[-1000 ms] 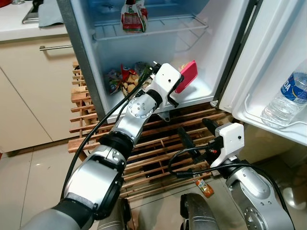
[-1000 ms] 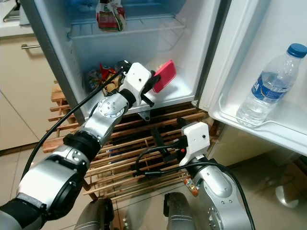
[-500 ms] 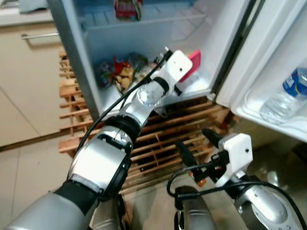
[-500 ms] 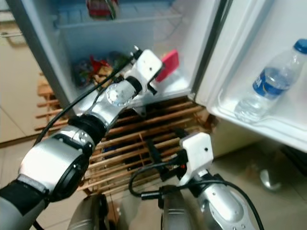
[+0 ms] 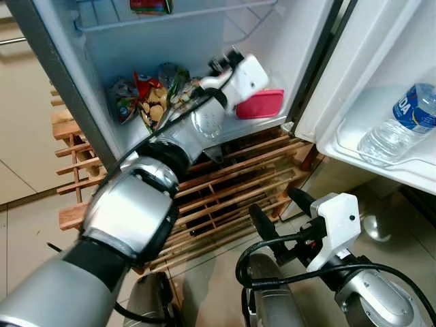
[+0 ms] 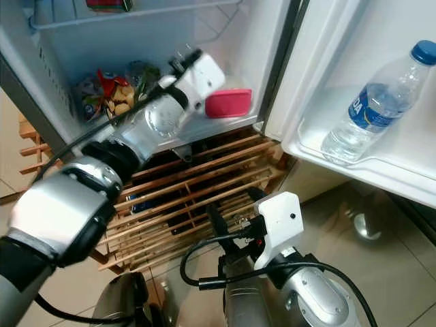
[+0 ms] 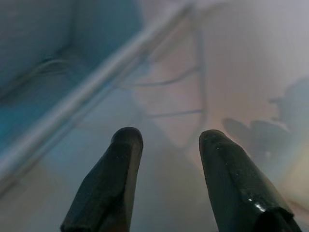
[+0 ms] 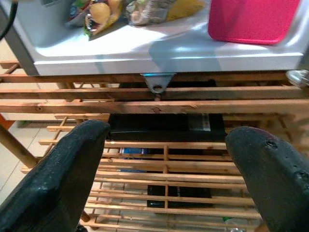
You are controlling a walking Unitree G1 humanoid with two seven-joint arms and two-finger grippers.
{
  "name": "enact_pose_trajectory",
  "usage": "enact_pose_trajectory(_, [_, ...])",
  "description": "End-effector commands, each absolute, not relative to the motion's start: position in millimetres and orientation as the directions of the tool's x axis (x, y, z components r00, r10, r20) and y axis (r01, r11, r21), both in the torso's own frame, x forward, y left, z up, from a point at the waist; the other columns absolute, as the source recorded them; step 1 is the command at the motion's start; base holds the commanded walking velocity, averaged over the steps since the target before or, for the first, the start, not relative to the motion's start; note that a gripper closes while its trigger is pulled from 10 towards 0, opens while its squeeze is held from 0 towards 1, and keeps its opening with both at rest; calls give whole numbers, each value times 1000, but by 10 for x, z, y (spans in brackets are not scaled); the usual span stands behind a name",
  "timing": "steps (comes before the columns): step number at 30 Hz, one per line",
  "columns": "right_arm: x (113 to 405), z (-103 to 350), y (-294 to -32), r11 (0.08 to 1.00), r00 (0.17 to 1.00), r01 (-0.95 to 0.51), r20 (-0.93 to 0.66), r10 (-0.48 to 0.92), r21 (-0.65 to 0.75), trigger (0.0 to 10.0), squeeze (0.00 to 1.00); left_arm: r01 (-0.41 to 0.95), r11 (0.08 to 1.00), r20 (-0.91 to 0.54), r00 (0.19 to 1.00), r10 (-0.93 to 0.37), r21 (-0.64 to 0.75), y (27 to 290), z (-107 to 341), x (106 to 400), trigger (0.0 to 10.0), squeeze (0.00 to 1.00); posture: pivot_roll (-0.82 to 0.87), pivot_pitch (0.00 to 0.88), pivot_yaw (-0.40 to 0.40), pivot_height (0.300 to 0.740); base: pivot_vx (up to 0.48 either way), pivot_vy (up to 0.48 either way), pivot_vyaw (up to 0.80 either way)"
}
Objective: Restocking fridge
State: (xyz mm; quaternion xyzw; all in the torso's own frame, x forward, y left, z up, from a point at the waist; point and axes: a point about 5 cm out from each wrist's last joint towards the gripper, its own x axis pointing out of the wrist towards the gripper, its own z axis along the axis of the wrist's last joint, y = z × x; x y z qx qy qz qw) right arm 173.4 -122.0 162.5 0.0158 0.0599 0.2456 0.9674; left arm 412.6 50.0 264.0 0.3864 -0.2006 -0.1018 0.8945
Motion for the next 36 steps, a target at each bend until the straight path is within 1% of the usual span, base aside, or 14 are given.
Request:
enact_pose_trajectory(1, [1741,1621,-1227,878,871,-474,-116,478,61,10000,0,35,716,309,887,-344,697,448,2704,4112,10000,0,-413,149,-34,627,0,0,0])
enact_pose_trajectory(2, [1785,1611,-1234,880,873,-472,-112,475,54,10000,0,87,786,333,873,-356,612,450,2722,4093,10000,0,-387,140,-39,627,0,0,0])
enact_pose_trajectory(4, [1806,1606,-1237,881,874,-470,-110,472,52,10000,0,104,807,345,867,-360,581,455,2726,4085,10000,0,-383,139,-38,627,0,0,0])
enact_pose_trajectory(7, [1893,1604,-1264,896,891,-441,-96,443,51,10000,0,196,874,374,846,-380,445,453,2681,4042,10000,0,-351,125,-39,627,0,0,0])
enact_pose_trajectory(9, [1986,1599,-1298,912,908,-407,-85,410,57,10000,0,260,883,383,826,-413,392,428,2602,3994,10000,0,-326,114,-40,627,0,0,0])
enact_pose_trajectory(11, [2095,1585,-1329,922,919,-383,-74,386,54,10000,0,304,858,381,798,-466,413,404,2393,3894,10000,0,-285,97,-36,627,0,0,0])
enact_pose_trajectory(14, [2225,1562,-1348,930,928,-365,-61,367,45,10000,0,358,852,341,802,-490,382,465,2076,3777,10000,0,-253,87,-36,627,0,0,0])
enact_pose_trajectory(15, [2225,1562,-1348,930,928,-365,-61,367,45,10000,0,358,852,341,802,-490,382,465,2076,3777,10000,0,-253,87,-36,627,0,0,0])
enact_pose_trajectory(16, [2387,1520,-1371,940,939,-338,-47,340,48,10000,0,381,857,317,813,-489,345,537,1891,3679,10000,0,-190,70,-42,627,0,0,0])
enact_pose_trajectory(18, [2544,1479,-1388,948,948,-315,-37,317,47,10000,0,383,868,325,816,-479,316,611,1816,3566,10000,0,-157,64,-44,627,0,0,0])
enact_pose_trajectory(22, [2801,1406,-1415,962,961,-274,-35,274,18,10000,0,360,899,380,817,-433,250,760,1912,3393,10000,0,-95,71,-57,627,0,0,0])
enact_pose_trajectory(27, [3172,1317,-1467,978,978,-204,-39,203,-32,10000,0,361,912,422,809,-410,194,930,2077,3031,10000,0,-28,116,-105,627,0,0,0])
enact_pose_trajectory(28, [3286,1279,-1482,980,980,-192,-64,189,-48,10000,0,361,914,412,816,-405,183,979,2068,2895,10000,0,-10,122,-117,627,0,0,0])
enact_pose_trajectory(36, [3612,1306,-1615,990,993,-97,-77,89,-105,10000,0,396,903,301,852,-429,167,1005,1945,2532,10000,0,38,171,-156,627,0,0,0])
